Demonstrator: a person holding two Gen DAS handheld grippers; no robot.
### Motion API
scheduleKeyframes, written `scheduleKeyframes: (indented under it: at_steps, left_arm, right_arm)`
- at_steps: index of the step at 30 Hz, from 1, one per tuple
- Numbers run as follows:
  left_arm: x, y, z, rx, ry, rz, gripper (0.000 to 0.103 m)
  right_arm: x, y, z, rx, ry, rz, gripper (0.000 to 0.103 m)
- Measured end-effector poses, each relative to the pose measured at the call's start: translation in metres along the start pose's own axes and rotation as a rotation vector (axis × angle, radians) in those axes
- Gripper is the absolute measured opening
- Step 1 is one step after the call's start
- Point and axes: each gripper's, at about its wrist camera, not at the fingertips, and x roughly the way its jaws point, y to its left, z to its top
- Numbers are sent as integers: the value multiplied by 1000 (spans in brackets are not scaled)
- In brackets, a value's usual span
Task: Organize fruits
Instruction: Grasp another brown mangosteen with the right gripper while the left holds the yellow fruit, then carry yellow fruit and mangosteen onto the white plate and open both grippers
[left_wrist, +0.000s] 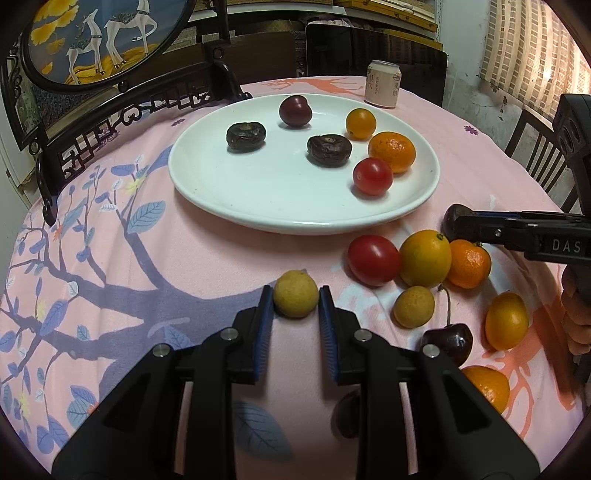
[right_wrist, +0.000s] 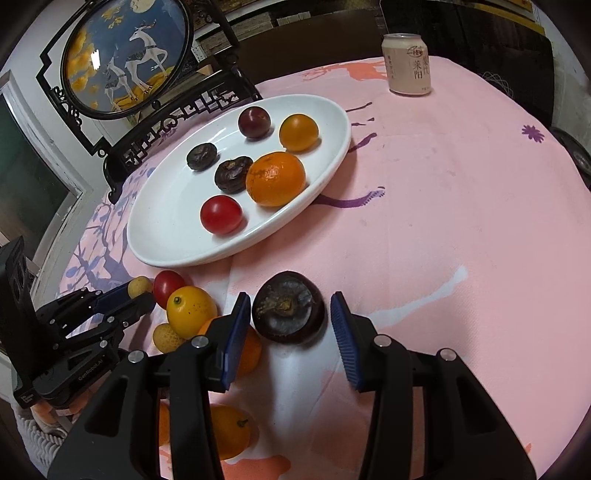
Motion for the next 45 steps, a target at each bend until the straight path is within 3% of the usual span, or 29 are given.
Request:
scheduleKeyframes:
  at_steps: [13, 20, 26, 32, 33, 35, 36, 45]
  left_arm:
    - [-11, 2, 1, -18, -39, 2, 24]
    - [-50, 8, 20, -50, -162, 18, 24]
    - [-33, 18, 68, -100, -153, 39, 24]
    - [7, 39, 81, -170, -93, 48, 25]
    - [10, 41, 82, -170, -91, 50, 26]
    - [17, 43, 83, -169, -86, 43, 42]
    - [18, 42, 83, -168, -88, 40, 45]
    - [-7, 42, 65, -166, -122, 40, 55]
  right_arm:
    - [-22, -16, 3, 71, -70, 23, 39]
    - [-50, -8, 12, 86, -182, 84, 39]
    - [-27, 36, 48, 3, -123, 121, 40]
    - [15, 69, 67, -67, -82, 102, 40]
    - [19, 71, 69, -71, -80, 103, 43]
    - [22, 72, 69, -81, -89, 97, 56]
    - [19, 70, 69, -79, -107, 94, 59]
    - [-13, 51, 56, -41, -154, 130, 59]
